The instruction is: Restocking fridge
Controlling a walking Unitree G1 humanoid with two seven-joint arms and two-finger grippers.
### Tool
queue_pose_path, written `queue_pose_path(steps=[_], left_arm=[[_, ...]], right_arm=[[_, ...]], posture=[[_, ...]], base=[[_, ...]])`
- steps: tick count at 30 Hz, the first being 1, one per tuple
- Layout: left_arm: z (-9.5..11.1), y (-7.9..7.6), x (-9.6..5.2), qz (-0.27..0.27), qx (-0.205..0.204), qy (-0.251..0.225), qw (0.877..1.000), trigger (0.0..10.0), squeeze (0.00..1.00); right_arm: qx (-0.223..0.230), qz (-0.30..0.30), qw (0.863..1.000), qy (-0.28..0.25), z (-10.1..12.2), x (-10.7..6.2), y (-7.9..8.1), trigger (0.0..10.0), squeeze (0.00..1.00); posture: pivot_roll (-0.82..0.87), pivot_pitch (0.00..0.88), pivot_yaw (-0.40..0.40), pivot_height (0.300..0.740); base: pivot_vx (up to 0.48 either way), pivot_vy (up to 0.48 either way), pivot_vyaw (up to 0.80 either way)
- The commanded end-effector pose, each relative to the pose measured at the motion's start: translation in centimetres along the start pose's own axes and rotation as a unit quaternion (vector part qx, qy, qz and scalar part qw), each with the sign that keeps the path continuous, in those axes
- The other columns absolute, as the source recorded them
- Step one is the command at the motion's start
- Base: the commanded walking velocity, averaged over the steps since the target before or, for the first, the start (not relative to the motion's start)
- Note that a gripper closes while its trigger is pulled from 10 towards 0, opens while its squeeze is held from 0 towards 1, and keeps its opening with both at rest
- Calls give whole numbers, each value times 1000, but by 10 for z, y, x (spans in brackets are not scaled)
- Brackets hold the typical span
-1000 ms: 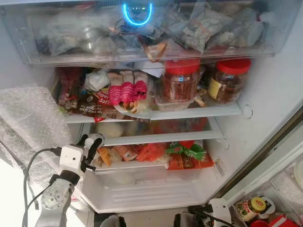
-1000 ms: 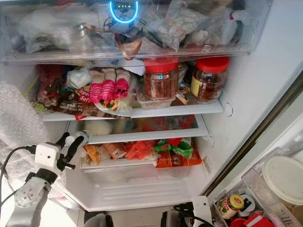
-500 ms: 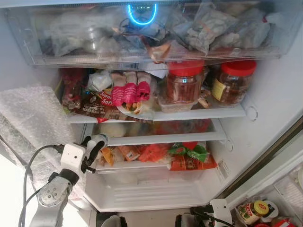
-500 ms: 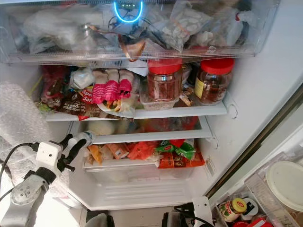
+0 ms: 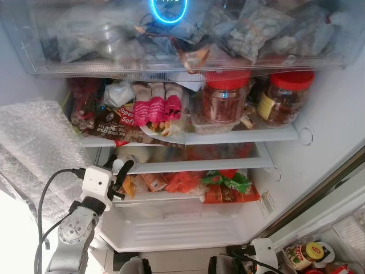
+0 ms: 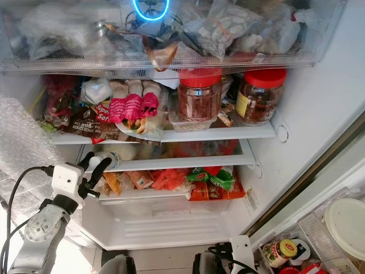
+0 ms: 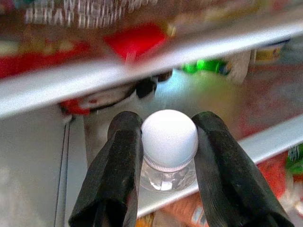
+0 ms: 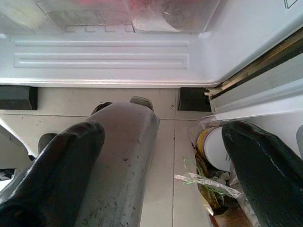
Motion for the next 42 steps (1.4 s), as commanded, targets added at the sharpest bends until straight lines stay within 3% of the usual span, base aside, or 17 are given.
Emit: queue_pose_path(steps=[1,7,13,16,24,25,30,42], left_arm=[[13,-4,8,-10,17,-36,999,10000,0],[14,-7,16,-20,22,-40,999,10000,0],[-8,-5,14,-10,12,4,1000,10000,0],[-27,1,6,14,-3,38,999,10000,0],[-47,2,-4,29,-29,80,996,10000,0],[-59,-1,-9,23,-46,115,992,10000,0],[-82,-4,-23,25,-72,181,980,10000,0],[-86,-4,-23,26,-81,186,979,10000,0]], right_arm=[[2,-8,1000,29,-15,-4,-3,10000,0],[2,-8,1000,29,-15,-4,-3,10000,0],[2,-8,1000,28,-15,-4,-4,10000,0],[2,-8,1000,28,-15,-4,-4,10000,0],[2,-8,1000,29,-16,-4,-4,10000,0],[1,-7,1000,29,-16,-4,-5,10000,0],[0,-6,1000,31,-16,-4,-5,10000,0],[0,-6,1000,31,-16,-4,-5,10000,0]], posture=[[-99,78,-16,648],[-101,81,-19,648],[-105,83,-21,648],[-104,84,-25,648],[-105,85,-27,648],[-105,85,-28,648],[-104,87,-29,648],[-104,87,-29,648]], base=[[0,0,0],[0,0,0],[0,0,0],[0,0,0],[0,0,0],[0,0,0],[0,0,0],[0,0,0]])
Point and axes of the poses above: a point about 5 cm out from each wrist's last joint towards the gripper, its own x axis pointing out of the wrist towards the gripper, its own z axis along the axis of the wrist's last joint, y = z × x, the point moved 1 cm from there along x, pointing out of the wrist towards the gripper, and after that the axes turned 4 degrees about x, right-handed, at the moved point
